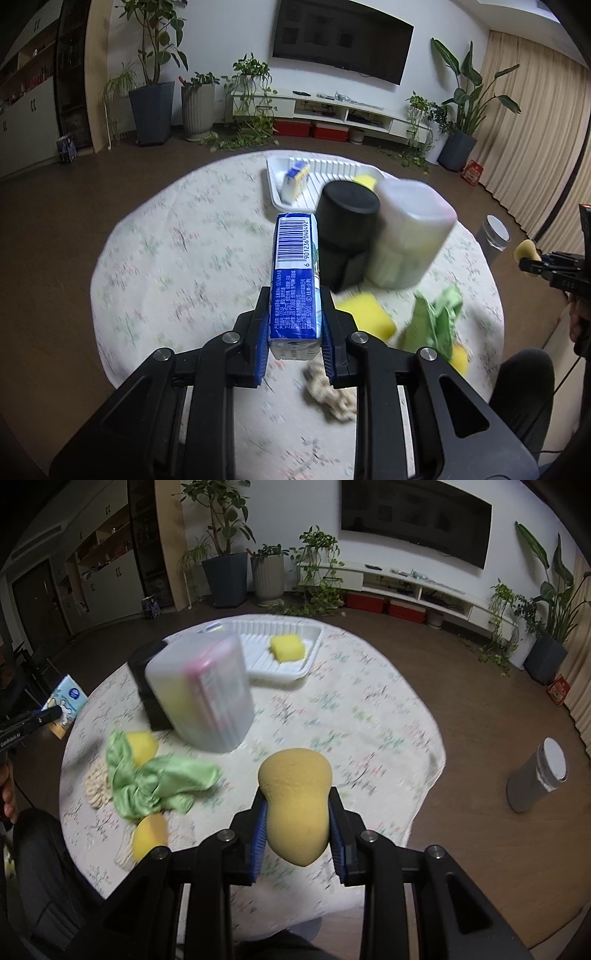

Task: Organize soft objects
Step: 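Carry both items to the white tray and release them inside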

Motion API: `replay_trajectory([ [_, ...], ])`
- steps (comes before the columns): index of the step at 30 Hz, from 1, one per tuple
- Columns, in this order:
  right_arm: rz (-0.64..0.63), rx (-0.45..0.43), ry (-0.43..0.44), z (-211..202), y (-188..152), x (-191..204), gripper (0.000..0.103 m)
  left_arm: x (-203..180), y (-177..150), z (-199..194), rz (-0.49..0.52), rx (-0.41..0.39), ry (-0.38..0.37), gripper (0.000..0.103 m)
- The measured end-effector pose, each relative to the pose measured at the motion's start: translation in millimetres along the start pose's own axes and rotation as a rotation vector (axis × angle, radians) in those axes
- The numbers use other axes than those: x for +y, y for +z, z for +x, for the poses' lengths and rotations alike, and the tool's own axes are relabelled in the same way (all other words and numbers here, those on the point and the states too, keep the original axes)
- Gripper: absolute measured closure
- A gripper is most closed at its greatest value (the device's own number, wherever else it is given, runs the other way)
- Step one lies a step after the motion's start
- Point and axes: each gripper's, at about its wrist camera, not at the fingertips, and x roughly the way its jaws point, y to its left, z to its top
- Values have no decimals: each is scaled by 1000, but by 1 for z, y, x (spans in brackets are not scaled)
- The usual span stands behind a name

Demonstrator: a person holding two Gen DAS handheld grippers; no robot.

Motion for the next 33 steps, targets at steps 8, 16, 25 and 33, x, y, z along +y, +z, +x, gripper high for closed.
replay_trajectory([
  [8, -5, -20, -44, 8, 42, -26, 71, 13, 47, 13, 53, -20, 23, 82],
  [16, -18, -39, -66, 31, 99, -43, 71, 6, 104, 45, 166, -15, 23, 82],
  [25, -103, -22, -68, 80, 171, -39, 71, -12, 161, 113, 270, 64, -49, 82],
  [33, -186, 31, -15, 146, 228, -22, 71, -34, 198, 186, 356, 176, -114, 82],
])
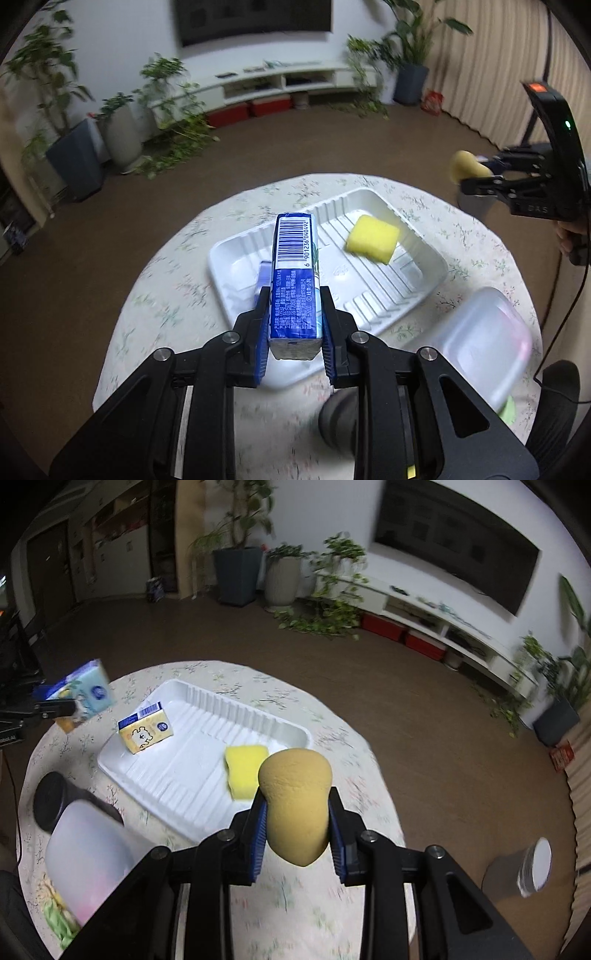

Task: Organize soft objects
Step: 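Carry both items to the white tray and release them inside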

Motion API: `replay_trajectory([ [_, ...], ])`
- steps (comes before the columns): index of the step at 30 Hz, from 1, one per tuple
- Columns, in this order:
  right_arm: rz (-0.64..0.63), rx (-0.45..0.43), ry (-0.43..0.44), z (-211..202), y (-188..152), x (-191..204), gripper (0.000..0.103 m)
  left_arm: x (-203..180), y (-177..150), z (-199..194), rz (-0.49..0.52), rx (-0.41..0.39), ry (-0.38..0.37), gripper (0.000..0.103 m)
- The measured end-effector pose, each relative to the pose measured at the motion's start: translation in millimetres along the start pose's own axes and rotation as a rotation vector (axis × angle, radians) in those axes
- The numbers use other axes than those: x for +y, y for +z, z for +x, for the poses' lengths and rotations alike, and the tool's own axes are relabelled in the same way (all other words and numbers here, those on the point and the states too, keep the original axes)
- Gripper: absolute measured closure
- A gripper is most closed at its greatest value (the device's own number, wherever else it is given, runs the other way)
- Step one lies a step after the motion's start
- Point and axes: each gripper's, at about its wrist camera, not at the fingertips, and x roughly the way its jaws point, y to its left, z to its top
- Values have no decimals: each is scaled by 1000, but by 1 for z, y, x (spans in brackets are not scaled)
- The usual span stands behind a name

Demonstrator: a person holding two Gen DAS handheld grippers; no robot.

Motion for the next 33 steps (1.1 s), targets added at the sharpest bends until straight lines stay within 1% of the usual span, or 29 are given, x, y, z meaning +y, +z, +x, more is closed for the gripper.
replay_trajectory([
  [3, -29, 24, 30, 24, 14, 7, 71, -5, 16, 25, 40, 37, -39, 82],
  [6, -59, 49, 69, 51, 25, 16, 71, -8, 22, 50, 67, 83, -62, 82],
  [11, -135, 77, 113, 84, 33, 38, 71, -9, 19, 82, 94, 143, -85, 82],
  [17, -248, 94, 155, 110, 30, 67, 71, -19, 11, 103, 147, 188, -103, 81],
  [21, -274, 119, 149, 124, 29, 74, 70, -21, 5, 114, 142, 205, -101, 81],
  [26, -282, 134, 154, 136, 27, 78, 70, -17, 5, 119, 130, 208, -91, 81],
  [32, -286, 126, 163, 140, 27, 80, 68, -14, 5, 124, 106, 201, -79, 78],
  [33, -283, 124, 162, 140, 27, 80, 66, -12, 6, 124, 97, 195, -73, 72],
])
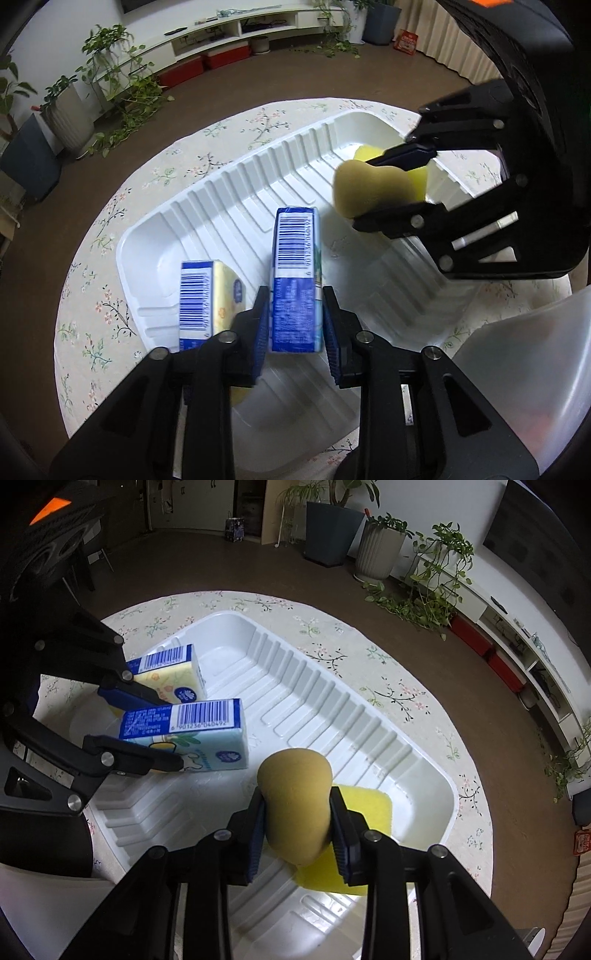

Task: Organize soft objects
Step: 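Carry both items to the white tray and release them inside, then withdraw both open tools from the tray toward the remaining items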

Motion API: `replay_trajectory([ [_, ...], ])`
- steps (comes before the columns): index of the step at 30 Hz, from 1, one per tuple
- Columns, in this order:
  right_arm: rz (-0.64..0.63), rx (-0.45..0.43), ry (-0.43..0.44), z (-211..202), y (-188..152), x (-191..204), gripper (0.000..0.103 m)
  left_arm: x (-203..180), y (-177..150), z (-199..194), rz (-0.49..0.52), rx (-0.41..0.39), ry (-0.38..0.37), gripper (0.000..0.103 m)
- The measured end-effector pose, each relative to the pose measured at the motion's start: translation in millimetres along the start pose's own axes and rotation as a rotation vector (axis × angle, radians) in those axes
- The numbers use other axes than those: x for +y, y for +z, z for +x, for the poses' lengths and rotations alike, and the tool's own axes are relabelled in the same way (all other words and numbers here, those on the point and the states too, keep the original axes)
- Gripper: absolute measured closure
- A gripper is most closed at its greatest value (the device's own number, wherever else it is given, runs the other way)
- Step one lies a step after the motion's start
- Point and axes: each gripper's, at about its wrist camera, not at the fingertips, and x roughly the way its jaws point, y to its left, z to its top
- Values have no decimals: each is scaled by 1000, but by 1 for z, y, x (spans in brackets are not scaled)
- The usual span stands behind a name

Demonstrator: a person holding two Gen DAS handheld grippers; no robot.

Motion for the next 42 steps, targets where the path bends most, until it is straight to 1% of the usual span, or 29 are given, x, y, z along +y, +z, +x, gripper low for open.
replay_trajectory([
  [1, 8, -3, 0, 0, -1, -2, 64, 2, 0, -2, -7, -7, -2, 59],
  [2, 18, -4, 4, 0, -1, -3, 62, 3, 0, -4, -16, -19, -6, 50],
  [3, 23, -6, 1, 0, -3, -4, 57, 5, 0, -7, -22, -32, -9, 38],
  [5, 27, -11, -4, -2, -4, -6, 51, 7, -1, -10, -31, -43, -8, 36],
  [6, 29, -15, -8, -3, -5, -6, 50, 8, -2, -11, -38, -43, -4, 32],
  [7, 31, -20, -12, -4, -5, -7, 50, 9, -1, -12, -41, -45, -2, 25],
  [10, 44, -41, -16, -11, -4, -11, 48, 15, -3, -20, -68, -73, -6, 24],
  [13, 62, -72, -16, -22, -5, -16, 39, 20, -4, -31, -97, -106, -9, 24],
  [15, 74, -94, -19, -31, -8, -20, 29, 24, -5, -40, -121, -130, -11, 23],
  [16, 82, -102, -18, -34, -9, -22, 27, 27, -6, -44, -129, -139, -11, 23],
  [22, 116, -115, -54, -51, -17, -27, 23, 29, -20, -64, -163, -167, 7, 23],
  [26, 162, -123, -71, -64, -30, -34, 18, 37, -39, -88, -231, -223, 11, 23],
  [28, 194, -141, -73, -75, -39, -39, 12, 42, -52, -98, -269, -250, 12, 22],
  [29, 215, -152, -73, -81, -45, -42, 5, 44, -59, -103, -290, -259, 11, 21],
  [30, 228, -158, -73, -84, -49, -43, 0, 45, -65, -106, -304, -265, 11, 17],
  [31, 246, -166, -76, -90, -55, -46, 0, 46, -72, -109, -319, -272, 10, 13],
  [32, 259, -169, -81, -93, -60, -47, 0, 47, -77, -111, -331, -278, 7, 12],
  [34, 282, -167, -100, -98, -71, -48, 0, 45, -90, -117, -356, -294, 5, 0],
  [36, 299, -176, -131, -106, -80, -47, 0, 40, -103, -125, -370, -309, 13, 0],
  [39, 339, -207, -160, -123, -94, -47, 0, 27, -122, -138, -358, -334, 56, 0],
  [41, 373, -239, -165, -138, -105, -48, 0, 17, -136, -151, -349, -371, 83, 0],
  [42, 393, -256, -170, -147, -111, -49, 0, 13, -145, -157, -356, -391, 83, 0],
])
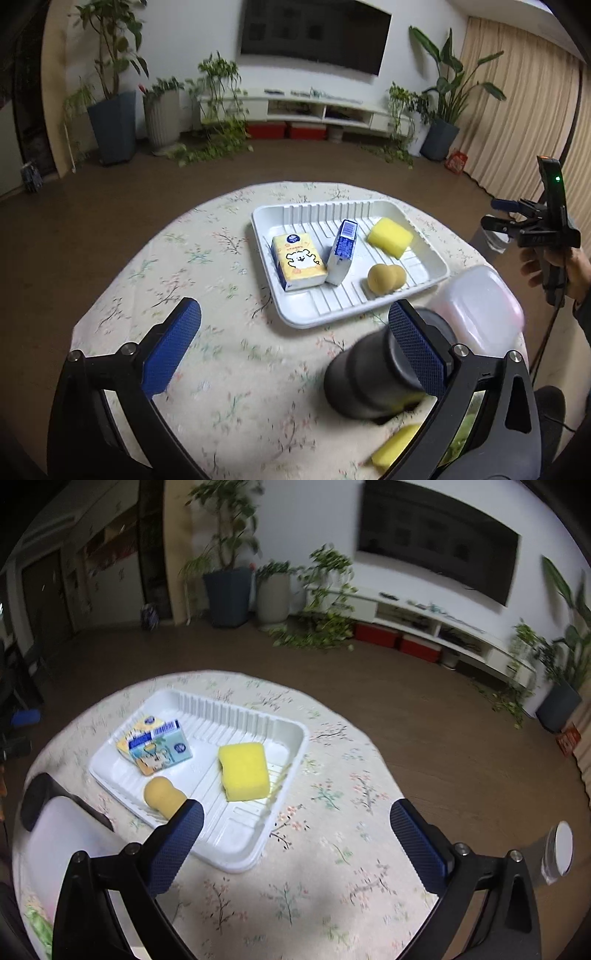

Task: Organize soft objects
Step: 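Withdraw both open tools from the tray toward the remaining items, then grasp the cream loopy scrubber with left tool while right tool grasps white knitted pad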

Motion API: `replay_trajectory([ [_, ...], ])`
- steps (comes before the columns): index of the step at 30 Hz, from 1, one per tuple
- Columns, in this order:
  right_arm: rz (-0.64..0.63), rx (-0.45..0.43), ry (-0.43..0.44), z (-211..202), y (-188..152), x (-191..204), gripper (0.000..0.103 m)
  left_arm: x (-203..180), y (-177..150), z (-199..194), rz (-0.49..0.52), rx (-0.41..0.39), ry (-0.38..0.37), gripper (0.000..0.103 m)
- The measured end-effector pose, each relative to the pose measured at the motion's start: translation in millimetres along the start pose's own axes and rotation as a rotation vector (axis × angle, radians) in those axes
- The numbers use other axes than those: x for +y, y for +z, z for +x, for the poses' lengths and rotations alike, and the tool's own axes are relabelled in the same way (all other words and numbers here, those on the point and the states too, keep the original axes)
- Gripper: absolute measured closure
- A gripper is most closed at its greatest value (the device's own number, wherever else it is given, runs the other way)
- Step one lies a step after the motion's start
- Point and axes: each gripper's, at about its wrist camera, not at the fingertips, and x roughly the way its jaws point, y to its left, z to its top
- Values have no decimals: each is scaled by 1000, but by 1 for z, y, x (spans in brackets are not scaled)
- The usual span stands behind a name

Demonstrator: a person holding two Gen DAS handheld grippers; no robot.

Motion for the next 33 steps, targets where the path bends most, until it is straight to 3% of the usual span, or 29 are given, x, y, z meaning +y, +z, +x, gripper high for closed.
replay_trajectory([
  [8, 135, -81, 1, -64, -45, -16, 0, -6, -48, -62, -55, -198, 11, 0],
  [16, 199, -96, 64, -86, -110, 0, 0, -7, -97, -75, -184, -122, 38, 0],
  [20, 224, -90, 76, -97, -134, 18, 0, -6, -117, -91, -267, -144, 52, 0],
  [24, 232, -95, 80, -117, -160, 50, 0, -27, -136, -107, -252, -166, 88, 0],
  [28, 233, -105, 101, -132, -187, 87, 0, -52, -160, -106, -233, -113, 116, 0],
  [33, 177, -94, 109, -146, -224, 140, 0, -81, -197, -100, -192, -47, 73, 0],
])
